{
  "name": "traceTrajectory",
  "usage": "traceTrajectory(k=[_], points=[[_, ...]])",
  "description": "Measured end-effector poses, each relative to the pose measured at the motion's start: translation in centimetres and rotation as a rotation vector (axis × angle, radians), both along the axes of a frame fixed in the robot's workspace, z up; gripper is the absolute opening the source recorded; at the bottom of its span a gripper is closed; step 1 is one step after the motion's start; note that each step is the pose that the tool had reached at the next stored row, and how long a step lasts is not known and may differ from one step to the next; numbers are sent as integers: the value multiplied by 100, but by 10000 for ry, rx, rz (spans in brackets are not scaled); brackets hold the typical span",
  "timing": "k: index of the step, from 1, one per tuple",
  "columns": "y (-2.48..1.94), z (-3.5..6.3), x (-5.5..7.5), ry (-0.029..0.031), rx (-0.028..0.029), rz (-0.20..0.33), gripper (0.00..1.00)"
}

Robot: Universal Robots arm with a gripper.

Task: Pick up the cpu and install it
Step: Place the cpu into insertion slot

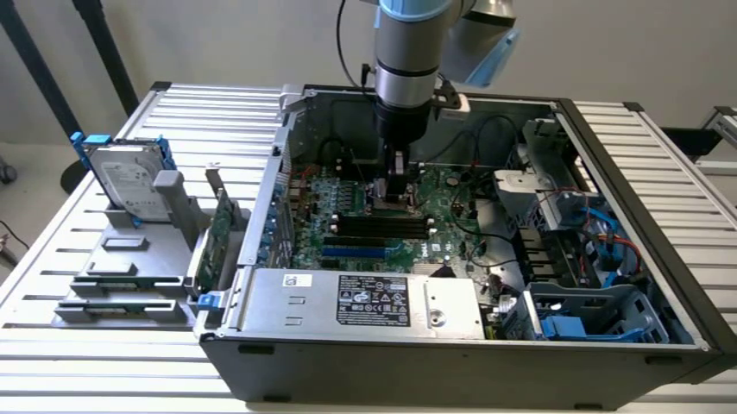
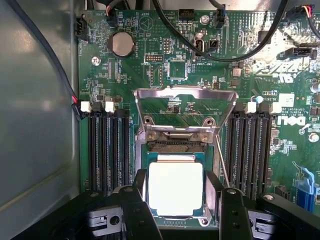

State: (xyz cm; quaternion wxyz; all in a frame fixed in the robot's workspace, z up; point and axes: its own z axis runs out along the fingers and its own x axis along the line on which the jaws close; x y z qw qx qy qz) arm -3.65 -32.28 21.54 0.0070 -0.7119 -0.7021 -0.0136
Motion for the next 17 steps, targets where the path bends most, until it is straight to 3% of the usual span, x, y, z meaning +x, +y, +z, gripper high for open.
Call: traceTrajectory(k=[10,17], points=[[-38,-43,2,17,121,24,55],[-41,-77,12,51,153,24,55]])
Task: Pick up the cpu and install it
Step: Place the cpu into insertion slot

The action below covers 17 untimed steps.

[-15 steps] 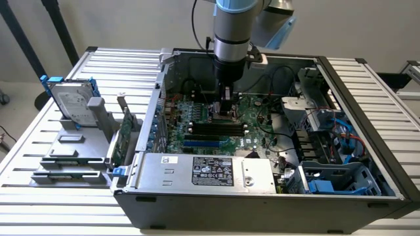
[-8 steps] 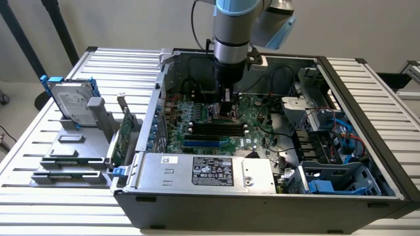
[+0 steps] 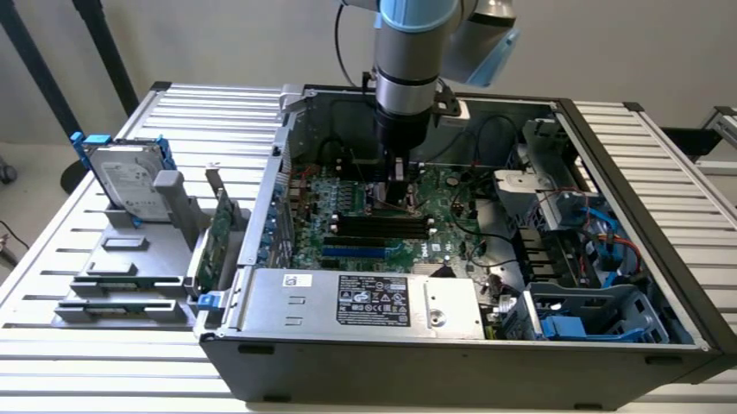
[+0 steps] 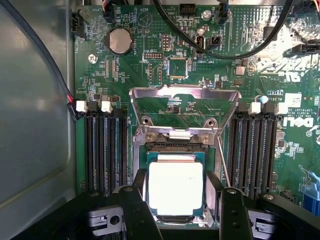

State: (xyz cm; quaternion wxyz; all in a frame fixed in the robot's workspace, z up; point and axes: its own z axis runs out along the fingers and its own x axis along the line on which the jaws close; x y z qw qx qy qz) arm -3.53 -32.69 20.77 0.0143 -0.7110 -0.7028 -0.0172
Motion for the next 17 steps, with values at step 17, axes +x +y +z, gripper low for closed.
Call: traceTrajectory(k=[17], points=[[-13,-37,6,64,0,-8,55]])
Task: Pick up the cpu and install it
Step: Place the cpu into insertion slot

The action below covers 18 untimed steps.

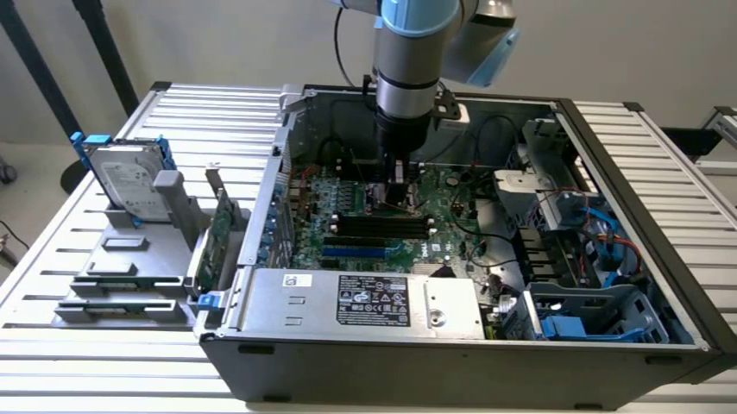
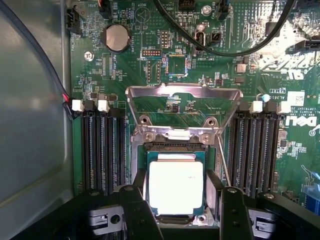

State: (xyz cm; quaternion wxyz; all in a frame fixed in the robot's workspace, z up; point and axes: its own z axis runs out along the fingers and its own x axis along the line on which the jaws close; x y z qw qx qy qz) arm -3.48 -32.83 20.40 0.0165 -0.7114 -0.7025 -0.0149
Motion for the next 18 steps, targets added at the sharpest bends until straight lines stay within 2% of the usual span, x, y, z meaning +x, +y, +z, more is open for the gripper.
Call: traceTrajectory(k=[18], points=[[-9,-33,9,0,0,-206,55]])
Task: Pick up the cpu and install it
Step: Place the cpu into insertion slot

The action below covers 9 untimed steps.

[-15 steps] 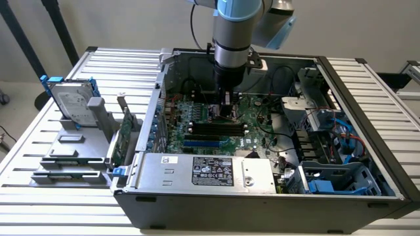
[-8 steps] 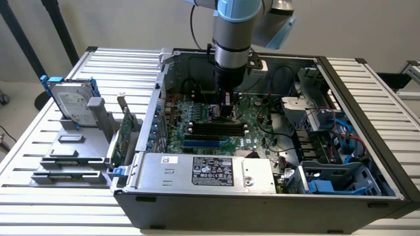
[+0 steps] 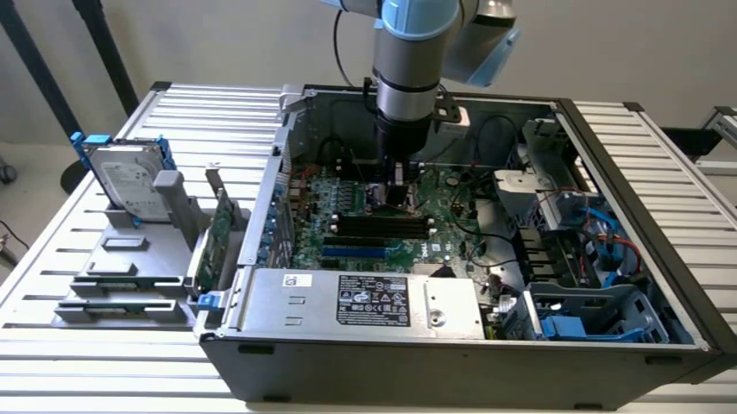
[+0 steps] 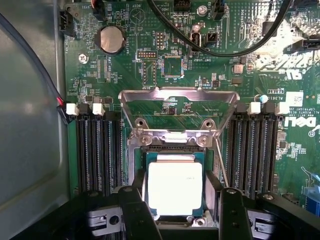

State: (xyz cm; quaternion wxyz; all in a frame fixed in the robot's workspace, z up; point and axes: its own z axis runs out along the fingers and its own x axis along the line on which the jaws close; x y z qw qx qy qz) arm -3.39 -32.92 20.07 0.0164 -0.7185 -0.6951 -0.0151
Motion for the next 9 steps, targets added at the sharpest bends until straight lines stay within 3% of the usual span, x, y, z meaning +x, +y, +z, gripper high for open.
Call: traceTrajectory(k=[9], points=[[0,-12,1,0,-1,-110,55]])
